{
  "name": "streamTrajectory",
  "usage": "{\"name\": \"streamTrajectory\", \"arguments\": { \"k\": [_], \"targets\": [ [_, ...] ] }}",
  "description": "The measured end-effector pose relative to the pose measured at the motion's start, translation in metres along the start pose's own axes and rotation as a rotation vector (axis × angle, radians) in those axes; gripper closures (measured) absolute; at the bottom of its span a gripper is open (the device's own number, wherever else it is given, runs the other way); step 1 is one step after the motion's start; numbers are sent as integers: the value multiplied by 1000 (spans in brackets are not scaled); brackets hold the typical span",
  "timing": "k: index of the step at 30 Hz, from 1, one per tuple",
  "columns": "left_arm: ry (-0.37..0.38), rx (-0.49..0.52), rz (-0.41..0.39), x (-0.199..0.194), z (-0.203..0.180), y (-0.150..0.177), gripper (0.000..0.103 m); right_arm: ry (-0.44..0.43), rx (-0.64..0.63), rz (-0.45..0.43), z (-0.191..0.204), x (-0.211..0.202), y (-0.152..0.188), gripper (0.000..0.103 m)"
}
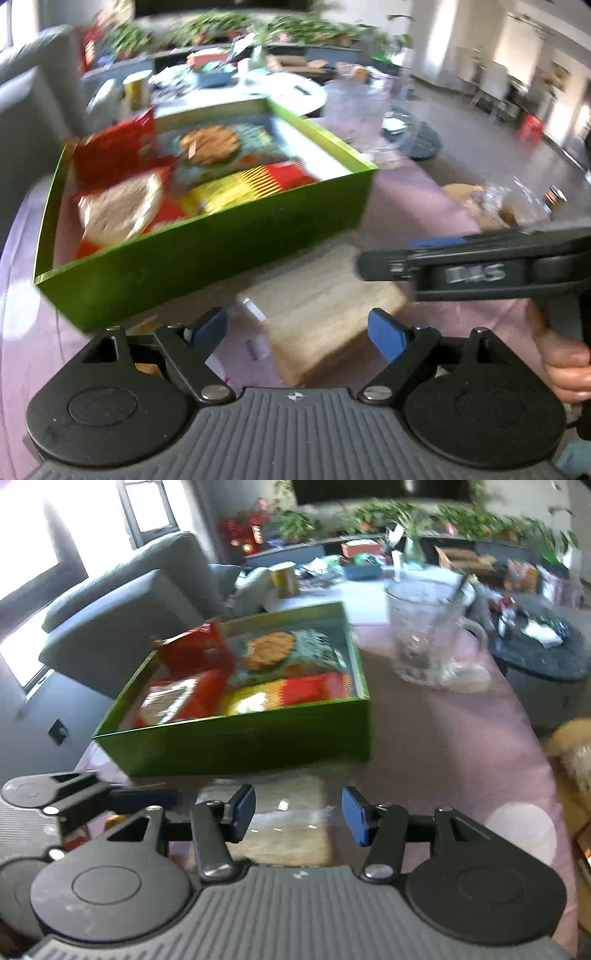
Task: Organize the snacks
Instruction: 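Grasp the sliced bread bag with the right gripper and lift it, then lower the bread into the green box and open the right gripper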
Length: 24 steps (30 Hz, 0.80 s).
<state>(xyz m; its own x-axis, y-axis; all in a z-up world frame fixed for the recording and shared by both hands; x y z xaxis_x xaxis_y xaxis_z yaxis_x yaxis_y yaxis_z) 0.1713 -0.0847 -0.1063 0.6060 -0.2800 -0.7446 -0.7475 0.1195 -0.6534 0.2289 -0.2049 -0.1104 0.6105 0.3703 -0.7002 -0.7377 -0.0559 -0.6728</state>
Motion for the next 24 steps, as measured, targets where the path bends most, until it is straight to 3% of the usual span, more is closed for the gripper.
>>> {"name": "streamTrajectory", "arguments": {
  "k": [5,9,12,13,15,24],
  "targets": [
    [-7,-34,41,14,11,5,18,-19,96,68,-14,13,7,37],
    [75,-55,63,23,4,8,22,-17,84,89,-9,21,11,31],
    [73,-29,60,27,-3,9,23,-55,85,97,-5,28,13,35],
    [62,-20,57,25,-6,9,23,-64,77,98,-4,26,13,42],
    [62,-23,44,20,-8,7,23,-91,73,102,-1,24,12,47],
    [58,2,-108,-27,-12,-26,23,-135,52,-10,10,-13,-12,47]
  ]
}}
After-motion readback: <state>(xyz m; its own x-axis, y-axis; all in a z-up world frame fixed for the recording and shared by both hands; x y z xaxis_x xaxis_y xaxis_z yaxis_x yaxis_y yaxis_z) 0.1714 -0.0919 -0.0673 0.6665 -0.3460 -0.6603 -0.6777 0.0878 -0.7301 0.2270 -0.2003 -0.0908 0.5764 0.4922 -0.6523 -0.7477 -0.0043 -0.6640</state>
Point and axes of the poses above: each gripper's, at about its wrist camera, not at the fingertips, and x roughly the way its jaws point, z to its left, y to its underside, the point moved 7 cm from there along x, roughly the way its jaws point, and after that the axes turned 2 degrees about -x, right-handed, at the moved point
